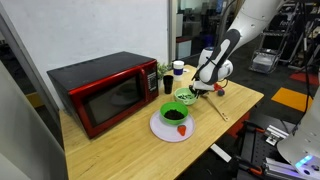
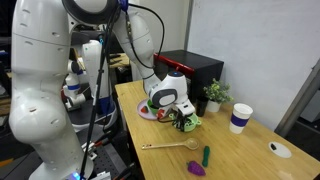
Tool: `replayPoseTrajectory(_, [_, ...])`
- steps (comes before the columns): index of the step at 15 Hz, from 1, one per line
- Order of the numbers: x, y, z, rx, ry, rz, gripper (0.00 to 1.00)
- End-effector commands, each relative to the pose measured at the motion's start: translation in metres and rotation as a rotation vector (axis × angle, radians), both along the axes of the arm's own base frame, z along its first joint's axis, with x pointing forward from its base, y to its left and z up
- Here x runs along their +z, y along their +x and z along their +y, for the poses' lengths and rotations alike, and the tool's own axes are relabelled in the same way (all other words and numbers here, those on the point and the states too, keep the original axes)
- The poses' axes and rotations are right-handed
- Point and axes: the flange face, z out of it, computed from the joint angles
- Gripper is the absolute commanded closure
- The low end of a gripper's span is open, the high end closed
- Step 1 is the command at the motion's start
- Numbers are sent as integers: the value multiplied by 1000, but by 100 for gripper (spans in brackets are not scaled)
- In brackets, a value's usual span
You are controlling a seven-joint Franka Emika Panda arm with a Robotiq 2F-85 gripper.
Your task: Pour the contents in the green pot into the green bowl, place the zucchini and purple grapes inside the green pot
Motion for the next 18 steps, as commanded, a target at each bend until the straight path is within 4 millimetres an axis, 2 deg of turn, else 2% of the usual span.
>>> replayPoseTrajectory(1, [17, 4, -2, 73, 15, 1, 98])
replayPoseTrajectory(13, [78, 19, -7, 370, -22, 46, 98])
replayPoseTrajectory(18, [102, 23, 0, 502, -35, 73, 98])
